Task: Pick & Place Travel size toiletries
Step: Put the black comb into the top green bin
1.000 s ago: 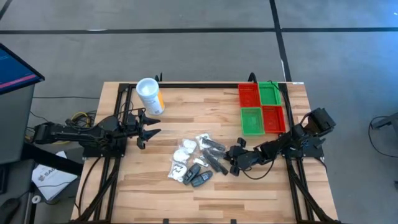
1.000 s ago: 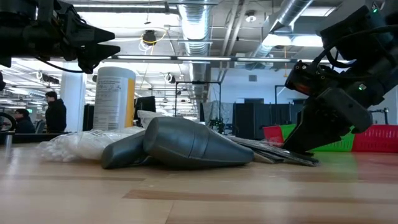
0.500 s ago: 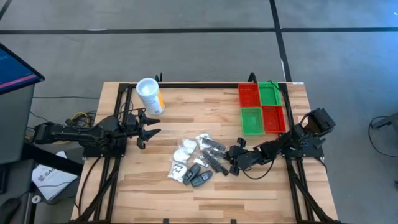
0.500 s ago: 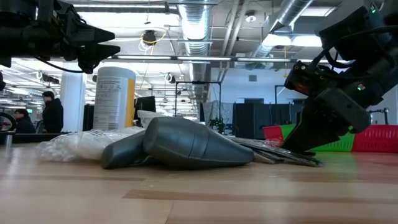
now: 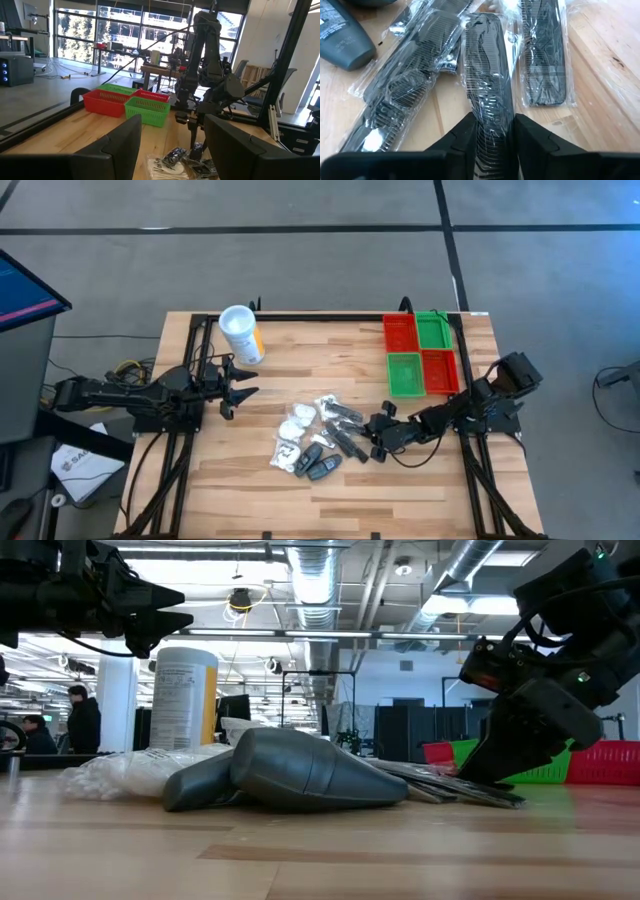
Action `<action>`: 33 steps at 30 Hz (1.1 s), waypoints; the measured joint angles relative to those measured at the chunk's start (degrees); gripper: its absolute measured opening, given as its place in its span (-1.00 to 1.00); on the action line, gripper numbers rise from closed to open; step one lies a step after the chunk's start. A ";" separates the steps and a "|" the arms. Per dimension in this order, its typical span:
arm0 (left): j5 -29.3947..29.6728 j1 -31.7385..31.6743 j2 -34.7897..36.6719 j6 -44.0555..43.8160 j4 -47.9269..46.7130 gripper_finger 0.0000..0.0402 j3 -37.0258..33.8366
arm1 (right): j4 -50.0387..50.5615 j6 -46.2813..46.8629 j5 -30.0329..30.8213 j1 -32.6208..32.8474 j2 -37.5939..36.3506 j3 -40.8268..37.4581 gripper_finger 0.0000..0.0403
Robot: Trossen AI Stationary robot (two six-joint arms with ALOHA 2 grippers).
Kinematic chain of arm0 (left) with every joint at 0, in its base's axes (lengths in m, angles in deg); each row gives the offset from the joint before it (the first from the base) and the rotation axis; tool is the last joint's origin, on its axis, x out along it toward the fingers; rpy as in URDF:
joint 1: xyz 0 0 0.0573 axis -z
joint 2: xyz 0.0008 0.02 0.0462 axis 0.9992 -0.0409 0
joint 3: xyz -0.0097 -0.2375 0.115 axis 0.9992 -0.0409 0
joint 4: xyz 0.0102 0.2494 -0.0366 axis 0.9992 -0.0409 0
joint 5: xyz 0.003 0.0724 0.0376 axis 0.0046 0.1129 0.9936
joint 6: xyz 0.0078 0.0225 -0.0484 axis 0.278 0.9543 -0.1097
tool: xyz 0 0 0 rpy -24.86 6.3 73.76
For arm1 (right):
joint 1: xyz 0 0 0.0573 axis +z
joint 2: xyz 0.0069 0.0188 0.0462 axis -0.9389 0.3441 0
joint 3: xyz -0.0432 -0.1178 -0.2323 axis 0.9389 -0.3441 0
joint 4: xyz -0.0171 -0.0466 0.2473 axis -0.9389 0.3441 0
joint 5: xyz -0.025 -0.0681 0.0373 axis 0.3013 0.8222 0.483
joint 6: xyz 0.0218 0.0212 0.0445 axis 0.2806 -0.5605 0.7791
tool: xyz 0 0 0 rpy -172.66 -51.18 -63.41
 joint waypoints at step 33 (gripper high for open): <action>0.00 0.01 0.00 0.01 0.00 0.04 0.00 | 12.39 -1.62 1.06 -4.96 -14.76 0.07 -0.52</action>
